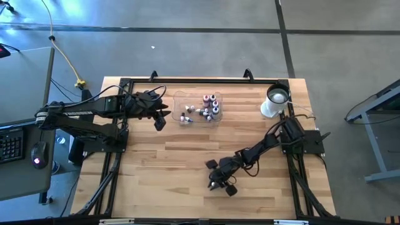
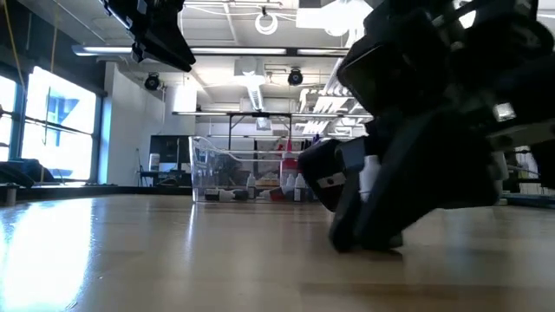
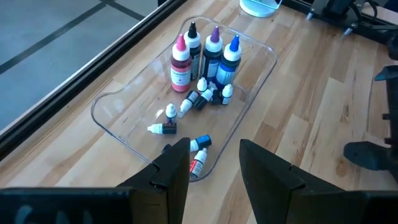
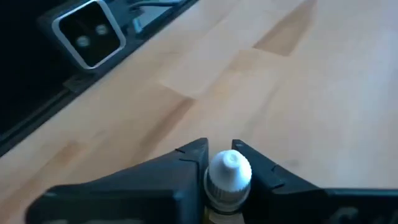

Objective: Pick & Place food coloring
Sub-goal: Put the small green food coloring bottle into the transparent bin

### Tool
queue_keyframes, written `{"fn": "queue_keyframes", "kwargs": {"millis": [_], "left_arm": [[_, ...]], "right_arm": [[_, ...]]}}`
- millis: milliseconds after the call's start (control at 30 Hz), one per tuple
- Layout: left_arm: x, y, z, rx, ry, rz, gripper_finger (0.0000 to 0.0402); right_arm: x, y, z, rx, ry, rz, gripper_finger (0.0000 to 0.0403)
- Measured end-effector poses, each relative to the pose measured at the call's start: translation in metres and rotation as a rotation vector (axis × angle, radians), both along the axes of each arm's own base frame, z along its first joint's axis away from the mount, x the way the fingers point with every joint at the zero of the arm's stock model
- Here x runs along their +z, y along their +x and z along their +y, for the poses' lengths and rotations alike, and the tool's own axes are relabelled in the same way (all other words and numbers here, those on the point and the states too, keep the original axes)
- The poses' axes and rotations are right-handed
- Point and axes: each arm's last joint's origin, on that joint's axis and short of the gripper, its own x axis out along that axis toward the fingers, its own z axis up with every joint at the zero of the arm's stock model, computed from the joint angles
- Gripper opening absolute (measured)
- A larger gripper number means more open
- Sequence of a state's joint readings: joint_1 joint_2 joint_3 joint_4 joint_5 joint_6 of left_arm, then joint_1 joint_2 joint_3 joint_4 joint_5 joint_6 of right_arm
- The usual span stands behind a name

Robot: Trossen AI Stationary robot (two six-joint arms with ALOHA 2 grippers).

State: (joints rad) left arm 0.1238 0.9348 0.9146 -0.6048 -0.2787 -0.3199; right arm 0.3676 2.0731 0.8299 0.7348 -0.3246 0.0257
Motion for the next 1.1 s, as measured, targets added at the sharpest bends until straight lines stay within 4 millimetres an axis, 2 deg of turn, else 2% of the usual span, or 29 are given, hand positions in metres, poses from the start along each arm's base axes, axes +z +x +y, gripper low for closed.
{"fn": "queue_keyframes", "kwargs": {"millis": [133,267,400,533,633,700,767,867,1100], "left_arm": [[0.000,0.000,0.000,0.000,0.000,0.000,0.0138],[0.000,0.000,0.000,0.000,0.000,-0.002,0.0138],[0.000,0.000,0.000,0.000,0.001,-0.004,0.0138],[0.000,0.000,0.000,0.000,0.001,-0.006,0.0138],[0.001,0.000,0.000,0.001,0.001,-0.006,0.0138],[0.001,0.000,0.000,0.001,0.001,-0.006,0.0138],[0.001,0.000,0.000,0.001,0.002,-0.007,0.0138],[0.001,0.000,0.000,-0.010,0.017,0.000,0.0138],[0.001,0.000,0.000,-0.013,0.022,0.002,0.0138]], "right_arm": [[0.005,0.009,-0.015,-0.047,0.022,-0.068,0.0050],[0.029,0.023,-0.042,-0.108,0.025,-0.282,0.0064],[0.057,0.034,-0.084,-0.289,-0.146,-0.483,0.0074],[0.081,0.048,-0.141,-0.588,-0.372,-0.580,0.0056],[0.095,0.063,-0.186,-0.705,-0.411,-0.520,0.0051],[0.099,0.070,-0.213,-0.759,-0.389,-0.392,0.0055],[0.101,0.074,-0.230,-0.793,-0.388,-0.234,0.0061],[0.105,0.076,-0.241,-0.830,-0.444,-0.069,0.0064],[0.107,0.075,-0.243,-0.855,-0.431,0.065,0.0060]]}}
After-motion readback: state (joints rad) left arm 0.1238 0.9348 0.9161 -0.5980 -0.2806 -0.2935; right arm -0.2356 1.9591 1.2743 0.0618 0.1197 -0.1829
